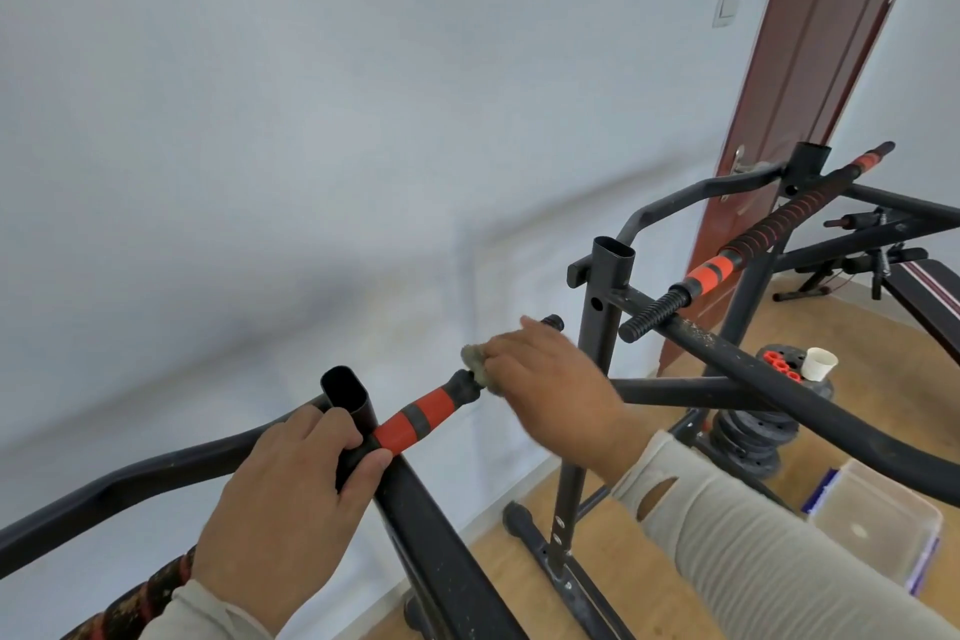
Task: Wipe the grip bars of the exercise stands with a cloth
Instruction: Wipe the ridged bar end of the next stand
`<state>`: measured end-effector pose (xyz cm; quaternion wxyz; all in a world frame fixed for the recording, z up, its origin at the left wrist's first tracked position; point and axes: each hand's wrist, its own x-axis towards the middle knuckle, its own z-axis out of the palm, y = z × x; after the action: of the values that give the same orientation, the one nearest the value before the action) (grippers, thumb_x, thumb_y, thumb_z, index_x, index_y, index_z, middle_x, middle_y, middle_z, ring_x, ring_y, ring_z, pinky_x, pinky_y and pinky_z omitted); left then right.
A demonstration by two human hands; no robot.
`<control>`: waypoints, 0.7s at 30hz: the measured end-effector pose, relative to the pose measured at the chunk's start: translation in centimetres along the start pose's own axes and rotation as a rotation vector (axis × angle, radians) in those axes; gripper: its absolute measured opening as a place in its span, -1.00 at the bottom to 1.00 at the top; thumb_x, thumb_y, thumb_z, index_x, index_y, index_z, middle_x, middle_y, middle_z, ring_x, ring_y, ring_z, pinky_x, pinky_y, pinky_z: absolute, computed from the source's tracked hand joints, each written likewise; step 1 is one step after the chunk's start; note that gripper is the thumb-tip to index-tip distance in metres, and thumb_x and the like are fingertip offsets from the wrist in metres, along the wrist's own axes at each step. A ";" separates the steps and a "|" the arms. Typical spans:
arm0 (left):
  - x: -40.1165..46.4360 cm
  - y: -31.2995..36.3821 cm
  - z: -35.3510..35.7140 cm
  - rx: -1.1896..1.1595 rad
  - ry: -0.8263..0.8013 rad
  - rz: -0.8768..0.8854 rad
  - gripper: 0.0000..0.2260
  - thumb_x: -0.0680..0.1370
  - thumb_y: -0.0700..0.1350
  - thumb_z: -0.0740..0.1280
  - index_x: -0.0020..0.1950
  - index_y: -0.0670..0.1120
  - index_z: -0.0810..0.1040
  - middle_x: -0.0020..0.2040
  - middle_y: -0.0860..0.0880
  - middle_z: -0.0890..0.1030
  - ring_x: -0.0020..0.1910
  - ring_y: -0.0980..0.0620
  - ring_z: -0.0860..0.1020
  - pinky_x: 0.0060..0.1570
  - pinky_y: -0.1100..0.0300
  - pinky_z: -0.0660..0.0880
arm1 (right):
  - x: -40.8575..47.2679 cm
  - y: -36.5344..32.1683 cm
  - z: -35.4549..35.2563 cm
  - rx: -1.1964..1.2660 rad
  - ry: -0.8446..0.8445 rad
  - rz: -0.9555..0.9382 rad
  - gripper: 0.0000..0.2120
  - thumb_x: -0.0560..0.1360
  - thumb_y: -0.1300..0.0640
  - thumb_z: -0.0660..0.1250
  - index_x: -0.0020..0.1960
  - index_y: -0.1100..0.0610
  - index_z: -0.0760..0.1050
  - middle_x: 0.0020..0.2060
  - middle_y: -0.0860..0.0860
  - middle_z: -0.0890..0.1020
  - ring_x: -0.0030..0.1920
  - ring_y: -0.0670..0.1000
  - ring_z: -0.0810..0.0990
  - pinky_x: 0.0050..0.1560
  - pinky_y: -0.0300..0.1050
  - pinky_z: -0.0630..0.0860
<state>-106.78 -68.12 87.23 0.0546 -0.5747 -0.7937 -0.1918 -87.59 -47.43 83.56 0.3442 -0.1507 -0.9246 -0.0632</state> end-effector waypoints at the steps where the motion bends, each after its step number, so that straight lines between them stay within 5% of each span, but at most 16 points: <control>1: 0.0 0.1 -0.1 -0.002 0.002 0.002 -0.72 0.47 0.33 0.10 -0.18 0.15 0.38 -0.23 0.21 0.43 -0.28 0.13 0.43 -0.22 0.24 0.36 | 0.8 1.2 -1.1 -0.061 -0.109 0.025 -0.72 0.48 0.37 0.22 0.00 0.01 0.45 -0.16 -0.07 0.62 -0.07 0.07 0.59 0.31 0.11 0.47; 5: -0.1 0.2 -0.1 0.003 -0.001 -0.015 -0.70 0.48 0.34 0.08 -0.14 0.15 0.39 -0.19 0.21 0.44 -0.23 0.12 0.45 -0.16 0.25 0.40 | 4.2 5.3 -5.0 -0.273 -0.556 0.280 -0.83 0.56 0.28 0.19 -0.01 0.01 0.35 -0.32 -0.12 0.35 -0.18 0.03 0.46 -0.20 -0.06 0.42; 8: -0.1 0.3 -0.1 0.007 -0.017 -0.024 -0.70 0.48 0.34 0.07 -0.13 0.15 0.38 -0.18 0.20 0.45 -0.20 0.11 0.46 -0.13 0.25 0.41 | 5.0 4.9 -5.8 -0.198 -0.613 0.354 -0.88 0.66 0.16 0.16 0.16 0.10 0.42 -0.18 0.00 0.53 -0.17 0.10 0.50 -0.15 0.02 0.47; 12: -0.2 0.3 -0.2 0.012 -0.015 -0.023 -0.71 0.48 0.34 0.07 -0.15 0.15 0.37 -0.19 0.19 0.45 -0.22 0.11 0.45 -0.14 0.24 0.42 | 5.4 -2.0 -4.7 0.280 -0.555 0.330 -0.83 0.70 -0.03 0.13 0.04 0.02 0.41 -0.22 0.01 0.57 -0.15 0.06 0.54 -0.08 0.05 0.50; 17: -0.1 0.4 -0.2 0.034 -0.037 -0.038 -0.69 0.49 0.35 0.03 -0.09 0.16 0.38 -0.13 0.19 0.45 -0.14 0.11 0.46 -0.05 0.26 0.44 | 6.3 1.5 -5.3 0.168 -0.689 0.386 -0.86 0.68 0.01 0.14 0.00 -0.02 0.43 -0.22 0.01 0.62 -0.24 0.05 0.57 -0.17 0.03 0.53; 21: -0.3 0.0 0.0 0.028 0.017 -0.008 -0.79 0.55 0.26 0.22 -0.13 0.16 0.36 -0.18 0.17 0.45 -0.20 0.11 0.43 -0.15 0.26 0.37 | 7.7 4.5 -6.7 -0.015 -0.770 0.438 -0.88 0.68 0.16 0.15 0.02 0.05 0.45 -0.29 -0.17 0.55 -0.31 -0.14 0.47 -0.30 -0.22 0.38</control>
<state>-106.69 -68.37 87.15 0.0688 -0.5692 -0.7979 -0.1860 -87.54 -42.85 93.67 -0.0213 -0.3583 -0.9311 0.0652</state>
